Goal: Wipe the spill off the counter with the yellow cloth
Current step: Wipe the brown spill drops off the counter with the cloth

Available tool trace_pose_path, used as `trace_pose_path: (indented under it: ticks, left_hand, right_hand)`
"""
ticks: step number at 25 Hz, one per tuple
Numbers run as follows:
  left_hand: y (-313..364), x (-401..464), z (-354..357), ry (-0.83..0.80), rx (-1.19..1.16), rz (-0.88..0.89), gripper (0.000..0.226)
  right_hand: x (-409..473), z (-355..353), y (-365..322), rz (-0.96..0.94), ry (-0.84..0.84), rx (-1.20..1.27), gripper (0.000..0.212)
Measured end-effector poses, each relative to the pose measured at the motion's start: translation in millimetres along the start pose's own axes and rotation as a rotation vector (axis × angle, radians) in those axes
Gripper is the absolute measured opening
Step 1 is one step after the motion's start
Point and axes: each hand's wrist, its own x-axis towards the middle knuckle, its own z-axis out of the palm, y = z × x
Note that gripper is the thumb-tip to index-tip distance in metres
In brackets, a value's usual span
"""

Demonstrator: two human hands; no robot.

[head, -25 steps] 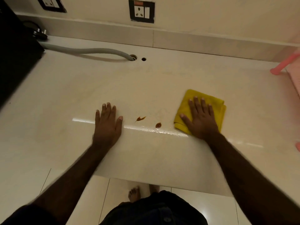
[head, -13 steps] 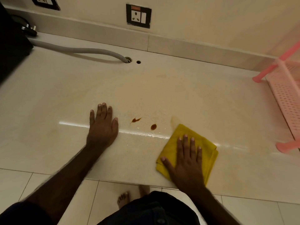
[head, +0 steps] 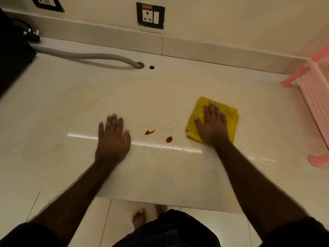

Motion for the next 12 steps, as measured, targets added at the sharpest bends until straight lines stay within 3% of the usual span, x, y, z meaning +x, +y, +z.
trace_pose_path:
  ticks: [4,8,12]
  left_hand:
    - [-2.5,-1.4,0.0,0.023,0.003,0.004,0.069]
    - [-0.2,-2.7,1.0,0.027,0.018,-0.004,0.07]
    - [0.6,1.4,1.8,0.043,0.008,-0.009,0.069]
  right_hand:
    - [-21.5,6.5,9.7,-0.374,-0.052,-0.099,0.079]
    - [-97.1,14.0,28.6,-0.291,0.021,-0.098,0.085]
    - [-161.8,45.9,-34.7,-0.194,0.086,-0.053,0.091]
